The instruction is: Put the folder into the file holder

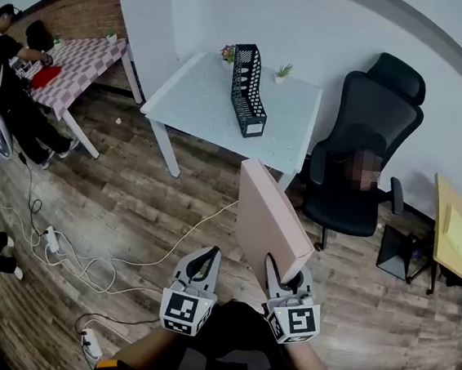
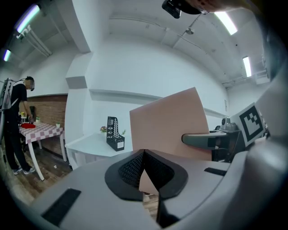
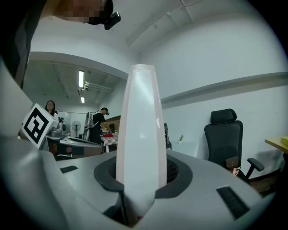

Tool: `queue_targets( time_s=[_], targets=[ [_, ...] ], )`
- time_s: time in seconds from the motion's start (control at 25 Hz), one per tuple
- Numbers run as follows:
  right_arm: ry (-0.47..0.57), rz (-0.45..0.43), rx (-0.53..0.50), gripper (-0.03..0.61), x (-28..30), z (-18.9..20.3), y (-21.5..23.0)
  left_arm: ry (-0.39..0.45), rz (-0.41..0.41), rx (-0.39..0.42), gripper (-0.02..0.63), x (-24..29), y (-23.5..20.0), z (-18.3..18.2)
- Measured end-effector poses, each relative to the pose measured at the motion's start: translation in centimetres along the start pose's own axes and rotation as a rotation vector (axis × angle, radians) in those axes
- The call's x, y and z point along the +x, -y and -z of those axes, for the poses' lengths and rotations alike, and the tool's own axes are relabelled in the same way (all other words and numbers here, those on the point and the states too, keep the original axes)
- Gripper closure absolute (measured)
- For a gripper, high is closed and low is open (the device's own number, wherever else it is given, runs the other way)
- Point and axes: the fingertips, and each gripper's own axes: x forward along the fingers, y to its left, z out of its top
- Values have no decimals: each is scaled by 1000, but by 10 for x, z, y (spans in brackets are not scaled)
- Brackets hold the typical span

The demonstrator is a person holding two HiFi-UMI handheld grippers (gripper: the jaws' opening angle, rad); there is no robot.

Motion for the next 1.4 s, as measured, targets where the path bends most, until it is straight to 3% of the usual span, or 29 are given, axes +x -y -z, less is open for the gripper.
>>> queue_targets(
  time_s=[0.72,1.4],
  targets=[
    [20,8,99,434,90,-15,15,-64,13,-32,606,61,-67,-5],
    [123,111,38,436,210,-88,15,27,41,-5,606,119,-192,-66]
  ],
)
